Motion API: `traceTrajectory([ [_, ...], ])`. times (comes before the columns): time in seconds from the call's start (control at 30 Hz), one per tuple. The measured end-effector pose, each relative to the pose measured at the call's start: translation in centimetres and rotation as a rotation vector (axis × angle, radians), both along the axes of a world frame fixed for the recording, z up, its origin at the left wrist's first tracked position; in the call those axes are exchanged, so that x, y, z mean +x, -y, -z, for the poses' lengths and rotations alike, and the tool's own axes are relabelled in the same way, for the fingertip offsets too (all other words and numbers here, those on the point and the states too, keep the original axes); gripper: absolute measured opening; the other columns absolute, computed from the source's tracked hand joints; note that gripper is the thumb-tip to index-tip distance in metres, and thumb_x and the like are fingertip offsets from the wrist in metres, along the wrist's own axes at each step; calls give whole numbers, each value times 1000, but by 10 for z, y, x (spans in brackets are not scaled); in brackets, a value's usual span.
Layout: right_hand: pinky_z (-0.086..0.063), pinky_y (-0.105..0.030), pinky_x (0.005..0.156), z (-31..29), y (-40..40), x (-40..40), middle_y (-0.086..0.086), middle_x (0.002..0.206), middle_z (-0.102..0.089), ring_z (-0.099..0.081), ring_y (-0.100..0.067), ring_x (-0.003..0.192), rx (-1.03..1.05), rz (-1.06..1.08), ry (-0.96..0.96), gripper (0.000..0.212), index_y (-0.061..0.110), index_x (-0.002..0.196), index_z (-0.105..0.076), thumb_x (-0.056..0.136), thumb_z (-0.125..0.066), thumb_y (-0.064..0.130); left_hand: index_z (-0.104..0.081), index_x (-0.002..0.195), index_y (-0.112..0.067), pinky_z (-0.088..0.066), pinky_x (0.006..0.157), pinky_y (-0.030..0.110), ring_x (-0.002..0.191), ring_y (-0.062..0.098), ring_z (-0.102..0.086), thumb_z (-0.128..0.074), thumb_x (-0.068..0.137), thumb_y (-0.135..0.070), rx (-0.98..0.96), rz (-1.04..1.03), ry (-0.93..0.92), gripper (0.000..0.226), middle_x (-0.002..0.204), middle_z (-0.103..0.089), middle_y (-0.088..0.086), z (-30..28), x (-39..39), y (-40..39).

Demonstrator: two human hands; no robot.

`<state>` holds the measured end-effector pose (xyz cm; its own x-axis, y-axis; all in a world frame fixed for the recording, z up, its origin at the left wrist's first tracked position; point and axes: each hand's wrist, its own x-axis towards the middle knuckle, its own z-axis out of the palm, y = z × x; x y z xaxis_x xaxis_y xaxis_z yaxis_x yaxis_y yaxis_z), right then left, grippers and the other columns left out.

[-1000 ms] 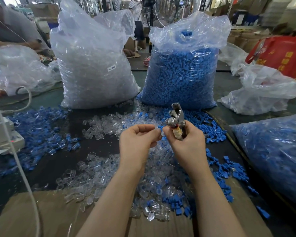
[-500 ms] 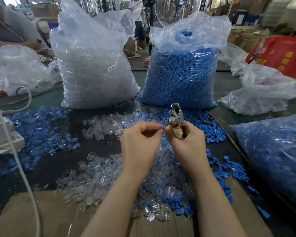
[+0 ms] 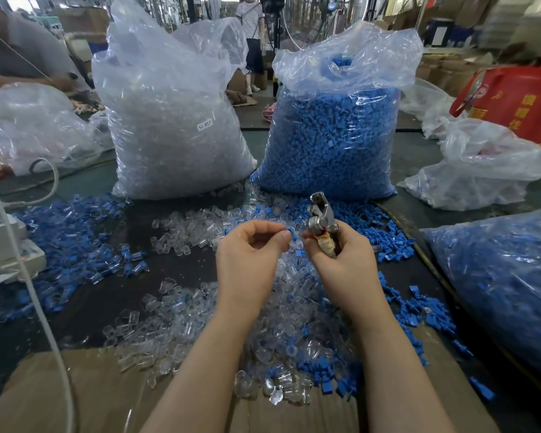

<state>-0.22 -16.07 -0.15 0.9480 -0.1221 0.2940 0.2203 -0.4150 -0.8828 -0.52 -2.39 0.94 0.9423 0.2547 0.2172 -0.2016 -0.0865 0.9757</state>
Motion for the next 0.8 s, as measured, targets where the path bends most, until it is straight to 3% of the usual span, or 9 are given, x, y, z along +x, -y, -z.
traceTrajectory([
  [0.17,-50,-45,66,1,7,0,10,70,-61,-57,-16,69,-187,-33,-25,17,26,84,-60,77,-57,40,-72,83,-18,-52,67,13,71,8,-70,-74,83,-3,-93,84,49,15,74,-74,-3,-2,1,-7],
  [0.27,-50,-47,69,2,6,0,9,73,-62,-57,-17,72,-206,-101,-40,7,26,86,-60,83,-65,29,-71,83,-17,-52,68,15,73,8,-70,-73,83,-1,-96,125,84,16,76,-74,-2,-2,1,-9],
  [0.43,-51,-47,72,1,5,-2,8,77,-65,-59,-15,73,-169,-159,-58,19,29,92,-62,76,-59,38,-71,85,-13,-52,68,15,72,6,-68,-73,82,0,-97,174,119,13,77,-74,-2,-2,2,-12],
  [0.8,-50,-46,65,3,4,0,5,70,-63,-56,-18,67,-221,-172,-41,24,24,93,-64,72,-55,31,-71,84,-14,-52,69,15,73,4,-68,-71,84,1,-85,200,143,15,77,-73,-4,-1,2,-12],
])
